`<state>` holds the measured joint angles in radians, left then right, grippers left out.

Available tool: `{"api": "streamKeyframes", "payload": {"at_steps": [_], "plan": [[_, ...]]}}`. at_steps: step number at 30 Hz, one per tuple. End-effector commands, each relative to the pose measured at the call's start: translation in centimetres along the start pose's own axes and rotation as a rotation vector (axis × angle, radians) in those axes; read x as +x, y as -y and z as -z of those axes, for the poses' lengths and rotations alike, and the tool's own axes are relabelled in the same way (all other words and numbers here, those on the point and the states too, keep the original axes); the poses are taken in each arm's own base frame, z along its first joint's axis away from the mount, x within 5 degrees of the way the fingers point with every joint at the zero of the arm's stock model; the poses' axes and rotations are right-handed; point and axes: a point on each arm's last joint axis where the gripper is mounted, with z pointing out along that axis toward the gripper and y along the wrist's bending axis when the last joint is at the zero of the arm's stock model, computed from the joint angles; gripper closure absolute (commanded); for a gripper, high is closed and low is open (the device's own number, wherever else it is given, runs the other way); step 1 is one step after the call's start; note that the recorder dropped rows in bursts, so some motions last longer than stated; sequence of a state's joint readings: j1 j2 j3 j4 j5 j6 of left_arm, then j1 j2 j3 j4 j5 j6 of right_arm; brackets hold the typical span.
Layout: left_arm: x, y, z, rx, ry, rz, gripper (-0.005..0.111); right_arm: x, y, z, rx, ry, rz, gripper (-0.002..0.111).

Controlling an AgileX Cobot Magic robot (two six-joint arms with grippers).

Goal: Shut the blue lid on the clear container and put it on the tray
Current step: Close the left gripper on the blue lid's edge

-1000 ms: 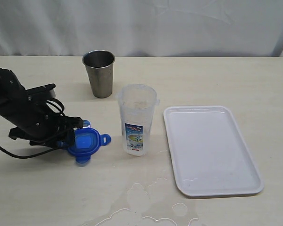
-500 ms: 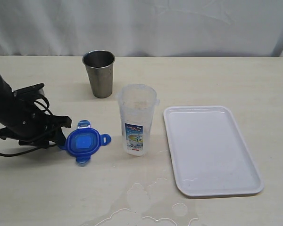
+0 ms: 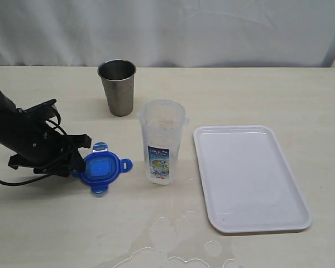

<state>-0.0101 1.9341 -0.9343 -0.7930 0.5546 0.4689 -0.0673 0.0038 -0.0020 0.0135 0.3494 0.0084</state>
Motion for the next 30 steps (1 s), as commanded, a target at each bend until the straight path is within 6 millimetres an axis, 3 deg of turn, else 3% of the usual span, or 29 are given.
{"api": "streamKeyframes", "payload": {"at_steps": [1, 26, 30], "plan": [[0.03, -0.17, -0.08, -0.001, -0.001, 0.002, 0.083, 0.01, -0.01, 0.01, -0.001, 0.006, 0.006, 0.104], [0.06, -0.19, -0.28, 0.006, -0.006, -0.011, 0.084, 0.01, -0.01, 0.01, -0.001, 0.006, 0.006, 0.104], [0.10, -0.22, -0.49, 0.012, -0.011, 0.003, 0.078, 0.01, -0.01, 0.01, -0.001, 0.006, 0.006, 0.104]]}}
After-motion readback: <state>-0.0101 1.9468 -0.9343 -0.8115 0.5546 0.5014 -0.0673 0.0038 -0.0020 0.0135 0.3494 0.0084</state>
